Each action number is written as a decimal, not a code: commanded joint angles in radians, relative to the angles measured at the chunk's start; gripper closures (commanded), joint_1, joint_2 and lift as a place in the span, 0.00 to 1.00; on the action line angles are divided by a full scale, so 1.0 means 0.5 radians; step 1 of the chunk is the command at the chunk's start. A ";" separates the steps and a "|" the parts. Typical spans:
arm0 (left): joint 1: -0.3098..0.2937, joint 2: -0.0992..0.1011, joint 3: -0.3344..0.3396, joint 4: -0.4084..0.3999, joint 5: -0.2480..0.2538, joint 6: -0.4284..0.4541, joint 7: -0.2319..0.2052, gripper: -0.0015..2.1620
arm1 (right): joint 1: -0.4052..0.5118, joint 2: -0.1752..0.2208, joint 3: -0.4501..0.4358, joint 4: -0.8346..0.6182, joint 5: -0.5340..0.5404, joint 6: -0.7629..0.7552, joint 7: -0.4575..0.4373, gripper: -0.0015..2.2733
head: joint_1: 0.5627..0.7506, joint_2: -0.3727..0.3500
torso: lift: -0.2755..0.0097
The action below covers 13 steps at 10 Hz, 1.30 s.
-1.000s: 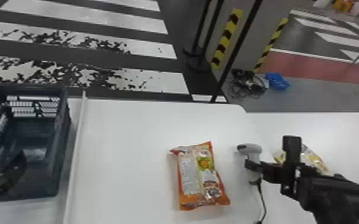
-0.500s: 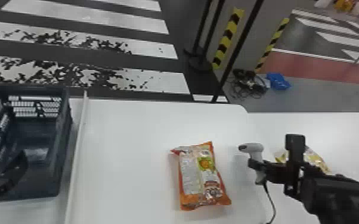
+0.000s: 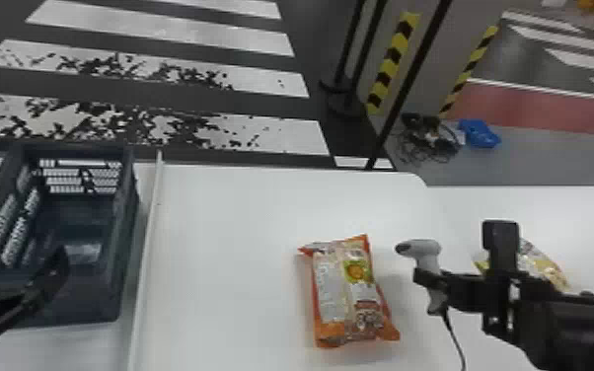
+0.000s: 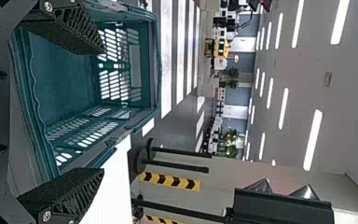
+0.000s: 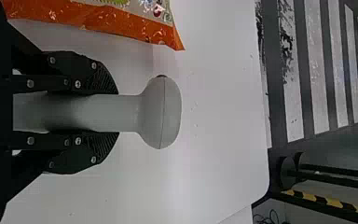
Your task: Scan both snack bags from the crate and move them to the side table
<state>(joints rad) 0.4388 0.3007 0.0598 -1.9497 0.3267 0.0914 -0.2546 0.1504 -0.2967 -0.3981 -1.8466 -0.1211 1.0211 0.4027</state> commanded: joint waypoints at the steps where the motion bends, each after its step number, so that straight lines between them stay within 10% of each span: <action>1: 0.003 0.000 0.000 0.003 0.000 0.000 0.000 0.05 | 0.046 0.041 0.032 -0.136 0.000 0.086 -0.001 0.99 | 0.70 0.17 | 0.62; 13: 0.000 0.018 -0.003 0.009 0.006 0.000 0.000 0.05 | 0.126 0.112 0.302 -0.544 0.058 0.313 0.002 0.99 | 0.70 0.36 | 0.62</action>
<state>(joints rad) 0.4387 0.3099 0.0594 -1.9458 0.3298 0.0914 -0.2546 0.2145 -0.2408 -0.2528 -2.1195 -0.0966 1.1797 0.4031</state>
